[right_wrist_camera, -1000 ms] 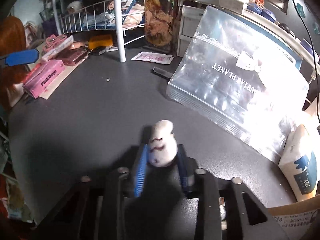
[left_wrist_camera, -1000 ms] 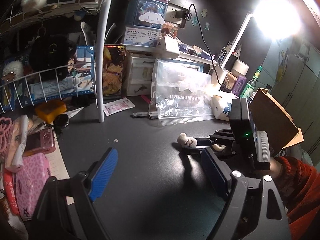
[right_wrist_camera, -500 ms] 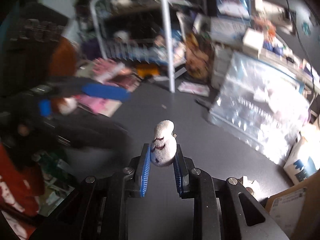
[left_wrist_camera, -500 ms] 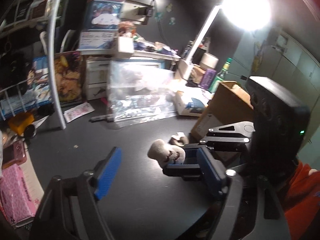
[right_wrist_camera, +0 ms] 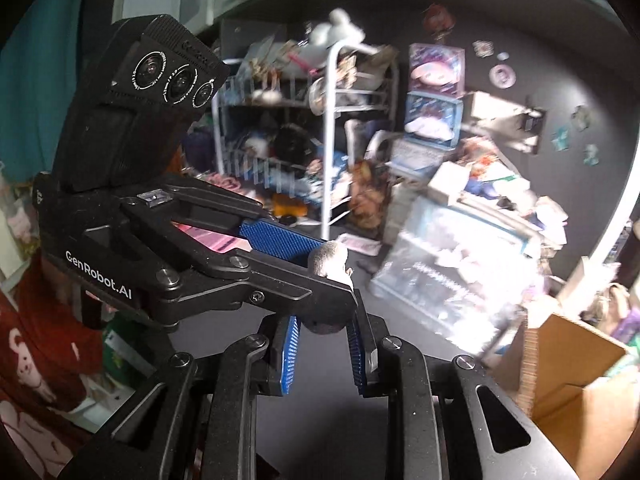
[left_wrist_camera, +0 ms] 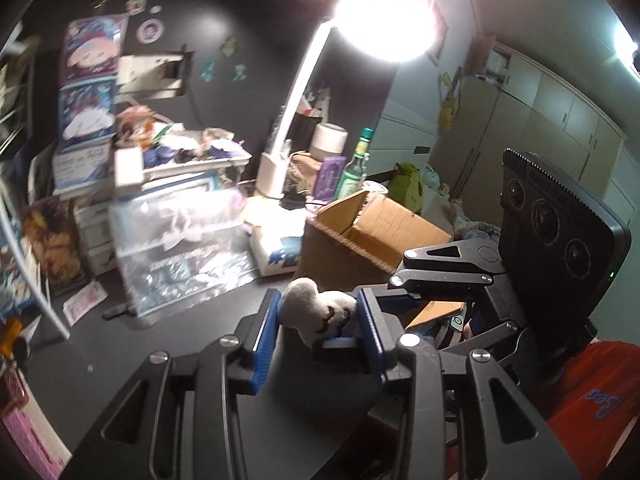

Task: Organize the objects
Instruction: 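Close the left gripper on the figurine while the right gripper releases it, then lower the figurine into the cardboard box and open the left gripper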

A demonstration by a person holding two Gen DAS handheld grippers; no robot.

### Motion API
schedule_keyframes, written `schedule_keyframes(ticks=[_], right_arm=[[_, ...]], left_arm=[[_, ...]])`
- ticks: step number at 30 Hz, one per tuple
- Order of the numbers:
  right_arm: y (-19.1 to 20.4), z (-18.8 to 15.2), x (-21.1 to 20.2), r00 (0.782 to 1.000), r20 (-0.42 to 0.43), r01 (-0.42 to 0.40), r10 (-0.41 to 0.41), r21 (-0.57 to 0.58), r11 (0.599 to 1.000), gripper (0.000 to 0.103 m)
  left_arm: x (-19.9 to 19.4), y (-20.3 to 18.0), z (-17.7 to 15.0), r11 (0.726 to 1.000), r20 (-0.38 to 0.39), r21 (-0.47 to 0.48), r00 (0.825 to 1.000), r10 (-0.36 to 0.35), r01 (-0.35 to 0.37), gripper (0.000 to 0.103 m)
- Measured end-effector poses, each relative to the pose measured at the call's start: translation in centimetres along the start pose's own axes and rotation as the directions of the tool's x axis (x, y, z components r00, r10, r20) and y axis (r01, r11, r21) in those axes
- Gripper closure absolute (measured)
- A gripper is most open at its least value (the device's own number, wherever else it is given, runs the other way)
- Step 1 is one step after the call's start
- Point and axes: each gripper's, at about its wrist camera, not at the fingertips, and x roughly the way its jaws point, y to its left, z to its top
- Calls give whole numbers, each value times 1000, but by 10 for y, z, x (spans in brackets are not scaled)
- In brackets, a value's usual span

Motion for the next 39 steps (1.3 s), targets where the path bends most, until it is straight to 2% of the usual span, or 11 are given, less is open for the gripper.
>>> schedule_keyframes(ticks=[6,11,16,20,21,22,23,24,25,36,39], right_arm=[[-34,-3,-37,996,5,94,-95,32,995,86],[-77,-14,-62,988,-23,151,-150,90,984,86],[-112,-29,-71,983,-77,175,-166,141,974,86],[-131,-38,-65,979,-117,187,-169,167,968,84],[-134,-41,-64,977,-127,194,-174,171,966,81],[-137,-43,-62,974,-138,204,-180,178,963,77],[-140,-45,-61,972,-147,210,-184,181,961,66],[-142,-47,-60,969,-159,217,-188,186,958,53],[-144,-49,-60,968,-164,221,-191,190,957,51],[-144,-46,-63,962,-161,249,-221,183,951,51],[-137,-41,-64,962,-150,254,-229,174,951,51]], left_arm=[[38,-35,37,996,-36,72,998,-52,55,68],[81,-55,63,990,-94,94,991,-94,103,68],[118,-64,75,988,-160,95,981,-107,123,68],[134,-67,77,989,-188,100,979,-85,105,65],[135,-67,77,989,-189,107,979,-76,97,56],[136,-68,78,990,-185,111,980,-68,89,36],[135,-68,78,990,-177,114,982,-58,79,27],[133,-67,79,990,-164,119,985,-49,69,23],[131,-66,79,991,-158,119,986,-48,67,23],[95,-55,73,994,-96,108,995,-1,12,22],[78,-46,69,995,-55,94,998,27,-22,18]])
